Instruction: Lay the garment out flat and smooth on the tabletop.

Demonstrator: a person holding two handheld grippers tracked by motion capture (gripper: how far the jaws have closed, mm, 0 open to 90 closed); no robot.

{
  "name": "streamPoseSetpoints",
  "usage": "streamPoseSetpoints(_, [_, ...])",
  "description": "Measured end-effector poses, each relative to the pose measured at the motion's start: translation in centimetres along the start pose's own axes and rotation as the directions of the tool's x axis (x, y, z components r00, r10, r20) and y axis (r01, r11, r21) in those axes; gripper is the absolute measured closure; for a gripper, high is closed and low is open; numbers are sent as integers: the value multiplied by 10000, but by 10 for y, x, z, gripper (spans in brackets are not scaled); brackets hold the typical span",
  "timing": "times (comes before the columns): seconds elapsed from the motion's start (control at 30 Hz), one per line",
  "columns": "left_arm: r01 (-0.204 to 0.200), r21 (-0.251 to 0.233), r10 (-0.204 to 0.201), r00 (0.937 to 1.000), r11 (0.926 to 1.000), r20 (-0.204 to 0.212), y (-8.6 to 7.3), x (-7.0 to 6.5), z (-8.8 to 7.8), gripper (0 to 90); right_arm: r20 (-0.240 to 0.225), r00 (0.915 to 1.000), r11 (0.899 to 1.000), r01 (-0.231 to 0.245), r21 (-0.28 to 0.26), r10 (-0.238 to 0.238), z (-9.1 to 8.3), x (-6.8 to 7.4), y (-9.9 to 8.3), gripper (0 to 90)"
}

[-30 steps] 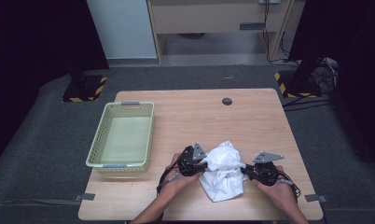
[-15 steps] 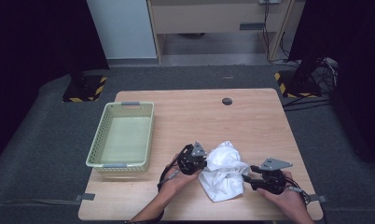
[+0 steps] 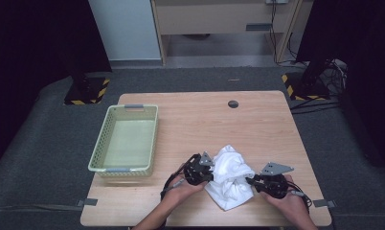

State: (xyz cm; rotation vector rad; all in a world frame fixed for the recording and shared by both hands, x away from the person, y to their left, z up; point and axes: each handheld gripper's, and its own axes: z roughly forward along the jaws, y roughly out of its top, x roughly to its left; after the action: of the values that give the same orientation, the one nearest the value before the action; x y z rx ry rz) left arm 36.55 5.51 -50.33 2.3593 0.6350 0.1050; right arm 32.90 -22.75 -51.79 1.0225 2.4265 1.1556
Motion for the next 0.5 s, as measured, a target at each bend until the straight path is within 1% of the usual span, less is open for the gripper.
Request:
streamPoseSetpoints(0.07, [-142,33,142,9999,9999,63,-2,-3,-2,843,25,9999,9999,-160,-62,160,-1,-3,1,782])
streamPoseSetpoints(0.1, [-232,5,232,9997,9997,-33,-2,-4,-5,844,33,9998,9997,-210,-86,210,-1,-4,1,782])
streamPoseSetpoints(0.17, [-250,-58,249,9996,9997,-104,-2,-5,-7,843,-13,9995,9993,-331,-175,331,-2,-6,2,789])
streamPoseSetpoints(0.2, [-266,-206,261,9994,9994,-231,-1,-5,-10,843,-13,9995,9993,-331,-175,331,-2,-6,2,789])
streamPoseSetpoints(0.27, [-195,-554,172,9990,9983,-412,0,-5,-17,843,-49,9991,9985,-432,-350,430,-4,-7,5,795])
streamPoseSetpoints(0.33, [-123,-886,71,9983,9960,-583,2,-5,-22,843,-100,9992,9978,-398,-530,394,-7,-6,7,797])
streamPoseSetpoints(0.47, [-45,-1434,-105,9946,9897,-1037,4,-3,-31,844,-104,9995,9958,-295,-869,287,-14,-5,12,806])
streamPoseSetpoints(0.5, [-8,-1552,-161,9941,9879,-1073,5,-3,-33,843,-113,9995,9951,-291,-947,281,-17,-5,14,810])
